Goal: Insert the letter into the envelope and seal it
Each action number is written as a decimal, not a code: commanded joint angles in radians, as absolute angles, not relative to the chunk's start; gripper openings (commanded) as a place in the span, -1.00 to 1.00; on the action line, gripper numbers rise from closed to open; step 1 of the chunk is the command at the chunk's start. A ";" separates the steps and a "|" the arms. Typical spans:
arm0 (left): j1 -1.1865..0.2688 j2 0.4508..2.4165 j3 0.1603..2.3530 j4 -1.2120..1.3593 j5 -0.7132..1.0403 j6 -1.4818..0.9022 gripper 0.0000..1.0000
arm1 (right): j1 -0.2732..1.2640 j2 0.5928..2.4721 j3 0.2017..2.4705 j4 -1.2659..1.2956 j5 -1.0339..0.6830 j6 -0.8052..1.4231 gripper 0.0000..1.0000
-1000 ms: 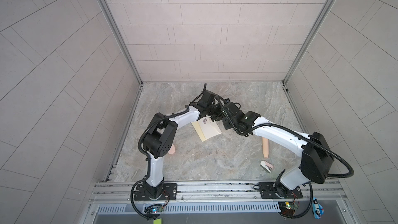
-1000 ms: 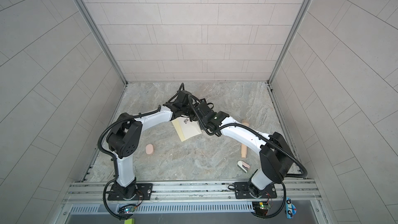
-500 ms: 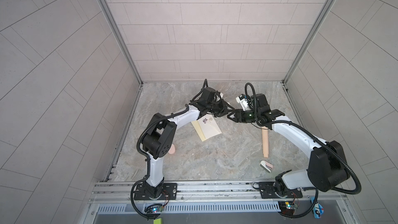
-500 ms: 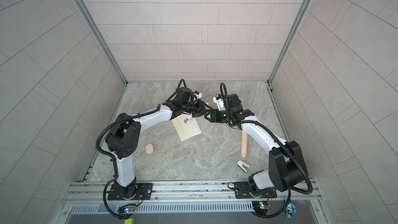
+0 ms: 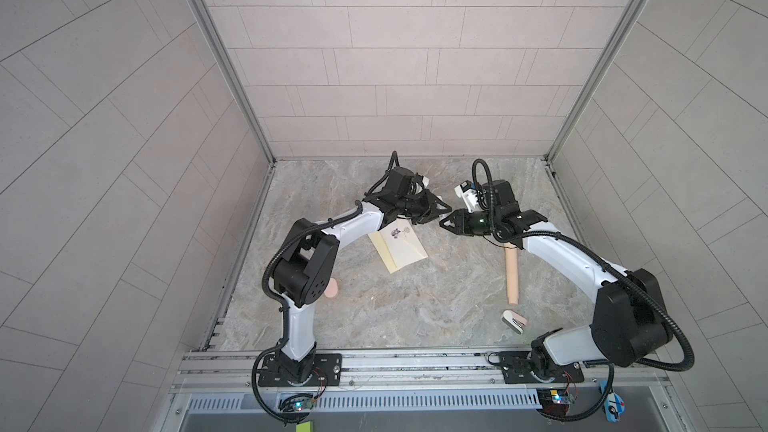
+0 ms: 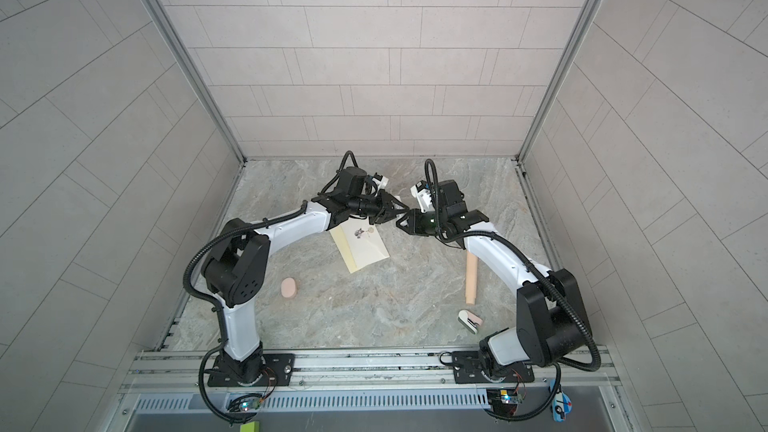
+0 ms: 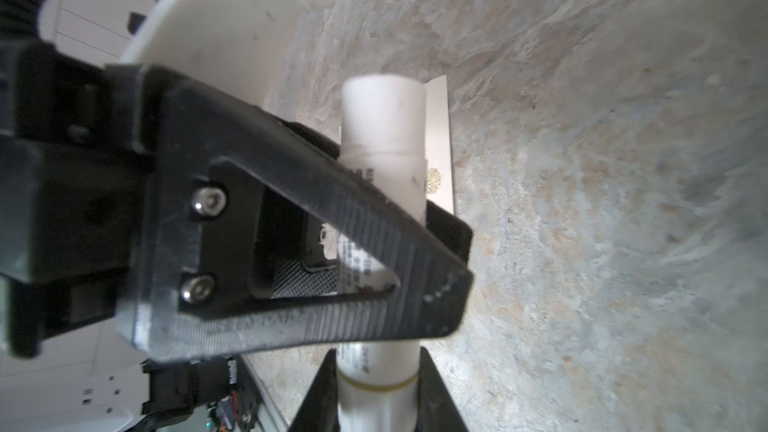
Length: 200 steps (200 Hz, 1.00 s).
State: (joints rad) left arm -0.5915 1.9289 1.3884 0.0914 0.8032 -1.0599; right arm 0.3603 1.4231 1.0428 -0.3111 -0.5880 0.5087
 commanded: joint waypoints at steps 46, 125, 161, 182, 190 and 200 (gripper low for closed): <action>-0.606 1.941 1.422 0.167 0.843 -1.209 -1.00 | 0.775 1.503 1.189 -0.613 0.536 0.351 -0.96; -0.605 1.948 1.422 0.193 0.867 -1.195 -1.00 | 0.594 1.304 1.094 -0.451 -0.048 0.386 -0.01; -0.607 1.933 1.421 0.217 0.901 -1.154 -1.00 | 0.297 1.238 1.008 -0.288 -0.651 0.500 0.02; -0.608 1.930 1.422 0.234 0.912 -1.154 -1.00 | 0.260 1.258 1.010 -0.293 -0.734 0.499 0.00; -0.608 1.931 1.422 0.238 0.914 -1.154 -1.00 | 0.254 1.264 1.007 -0.288 -0.751 0.502 -0.02; -0.609 1.930 1.422 0.242 0.917 -1.155 -1.00 | 0.250 1.273 1.008 -0.285 -0.754 0.506 -0.05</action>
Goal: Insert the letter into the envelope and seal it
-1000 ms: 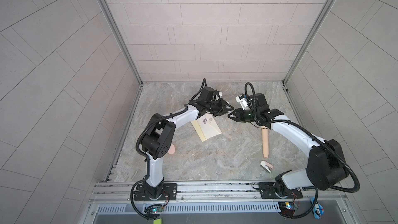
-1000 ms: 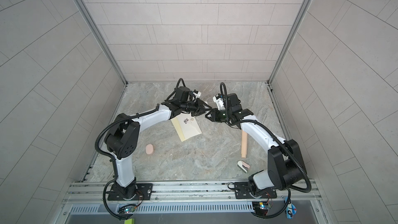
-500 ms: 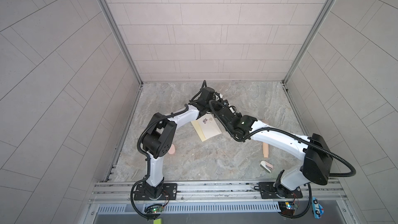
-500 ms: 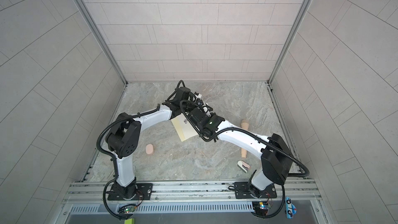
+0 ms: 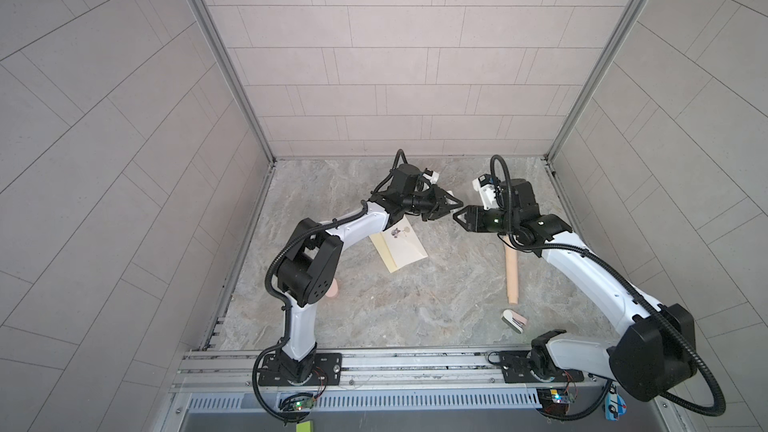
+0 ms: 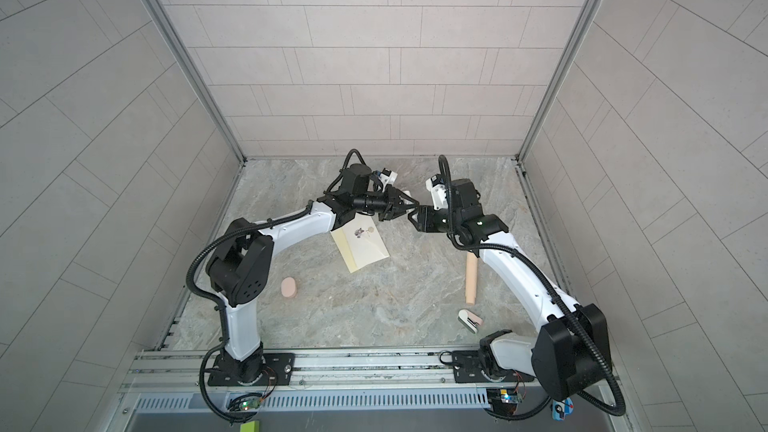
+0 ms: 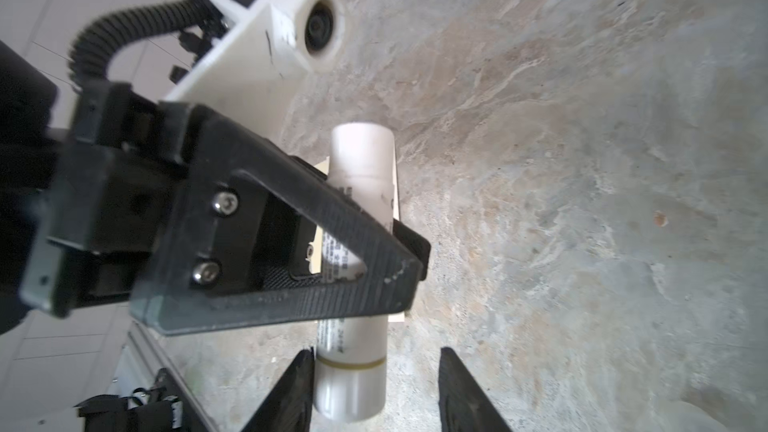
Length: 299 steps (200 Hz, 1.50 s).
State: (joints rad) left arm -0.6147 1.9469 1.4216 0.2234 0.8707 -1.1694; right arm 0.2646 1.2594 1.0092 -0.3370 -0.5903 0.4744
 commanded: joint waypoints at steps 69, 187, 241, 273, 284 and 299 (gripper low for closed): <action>-0.624 1.928 1.414 0.254 0.914 -1.157 -1.00 | 0.233 1.332 1.010 -0.230 -0.786 0.544 -0.24; -0.624 1.967 1.446 0.215 0.847 -1.275 -1.00 | 0.715 1.395 1.127 -0.584 0.454 0.333 -0.91; -0.625 1.960 1.442 0.211 0.845 -1.248 -1.00 | 0.797 1.440 1.142 -0.595 0.590 0.339 -0.78; -0.623 1.949 1.427 0.137 0.831 -1.098 -1.00 | 0.630 1.262 1.047 -0.485 0.234 0.428 -0.03; -0.623 1.938 1.428 0.034 0.796 -0.968 -1.00 | 0.538 1.185 1.004 -0.450 0.131 0.471 0.01; -0.629 1.912 1.425 -0.116 0.709 -0.752 -1.00 | 0.403 1.101 0.953 -0.426 0.045 0.540 0.04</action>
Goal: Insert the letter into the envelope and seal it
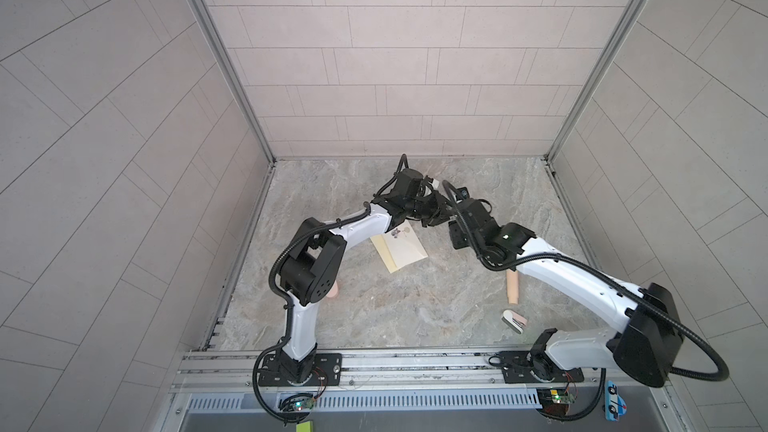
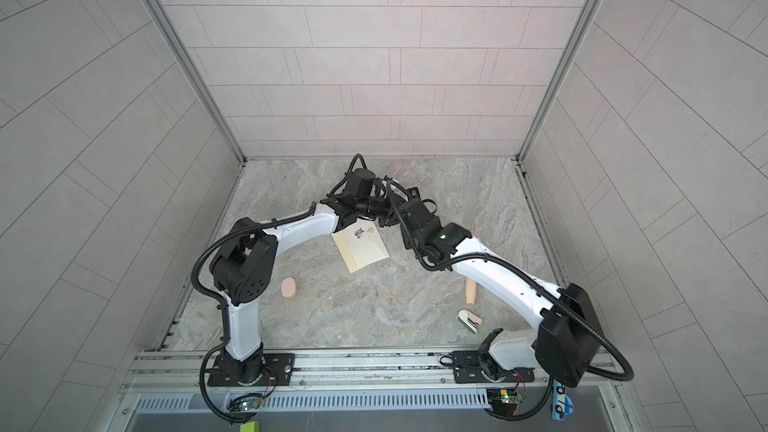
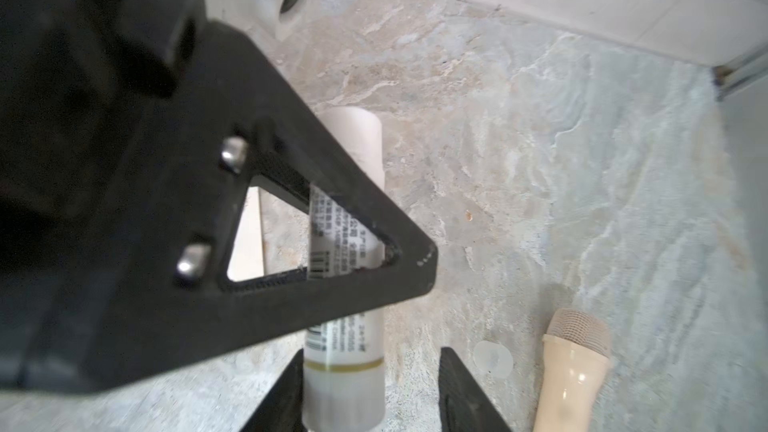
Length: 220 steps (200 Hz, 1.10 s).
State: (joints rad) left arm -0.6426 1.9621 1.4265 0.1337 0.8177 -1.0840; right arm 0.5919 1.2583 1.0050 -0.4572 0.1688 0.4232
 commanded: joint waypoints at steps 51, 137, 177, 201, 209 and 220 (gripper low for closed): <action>-0.737 1.756 1.208 -0.107 0.312 -0.257 -1.00 | 0.136 1.123 0.928 -0.559 -0.119 0.592 0.05; -0.840 1.661 0.731 0.786 0.166 -0.023 -1.00 | 0.120 1.367 1.014 -0.702 -0.242 0.516 0.02; -0.876 1.732 0.726 0.906 0.135 -0.013 -0.84 | 0.120 1.430 1.038 -0.744 -0.219 0.497 0.05; -0.897 1.805 0.729 0.977 0.102 -0.016 -0.68 | 0.120 1.455 1.055 -0.761 -0.199 0.487 0.06; -0.905 1.826 0.730 0.994 0.089 -0.015 -0.66 | 0.119 1.460 1.057 -0.762 -0.192 0.487 0.07; -0.913 1.851 0.734 1.010 0.079 -0.011 -0.60 | 0.117 1.474 1.059 -0.763 -0.190 0.492 0.08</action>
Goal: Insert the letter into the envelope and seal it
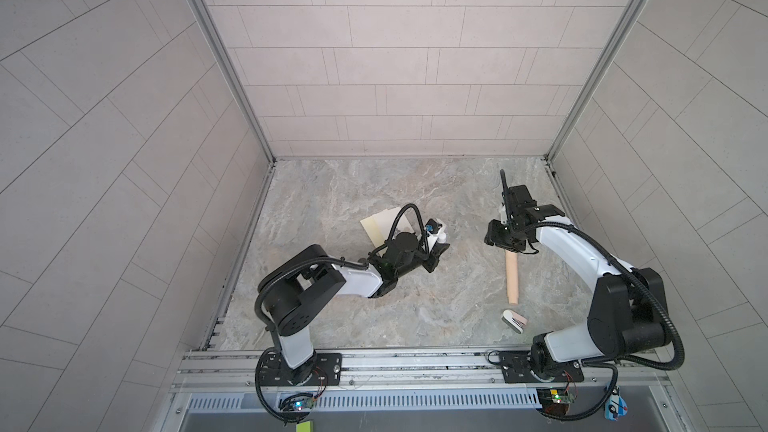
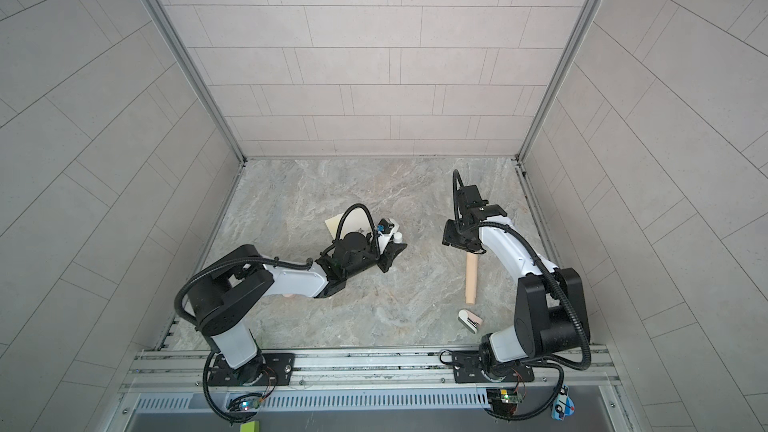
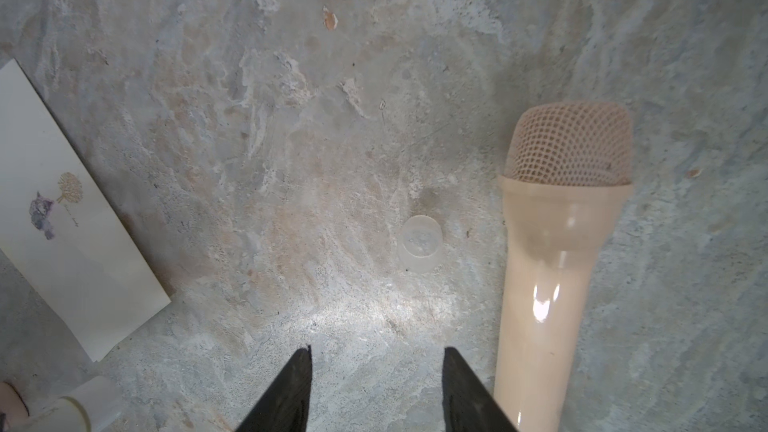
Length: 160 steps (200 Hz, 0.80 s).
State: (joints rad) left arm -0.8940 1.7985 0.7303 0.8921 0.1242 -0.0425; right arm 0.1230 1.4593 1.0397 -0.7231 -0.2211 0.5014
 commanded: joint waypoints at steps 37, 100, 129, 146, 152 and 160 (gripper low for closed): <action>-0.941 1.928 0.736 1.051 0.064 -0.006 -0.52 | 0.115 1.531 1.069 -0.757 -0.192 0.500 0.08; -0.965 2.005 0.727 1.103 0.013 -0.005 -0.29 | 0.114 1.593 1.090 -0.723 -0.172 0.508 0.08; -0.968 2.037 0.722 1.124 0.014 -0.021 -0.26 | 0.114 1.608 1.088 -0.711 -0.168 0.508 0.08; -0.970 2.042 0.716 1.127 0.011 -0.028 -0.25 | 0.114 1.608 1.086 -0.704 -0.173 0.506 0.08; -0.971 2.040 0.715 1.129 0.011 -0.029 -0.24 | 0.114 1.610 1.088 -0.703 -0.173 0.506 0.08; -0.971 2.038 0.712 1.128 0.012 -0.029 -0.22 | 0.114 1.615 1.089 -0.705 -0.173 0.506 0.08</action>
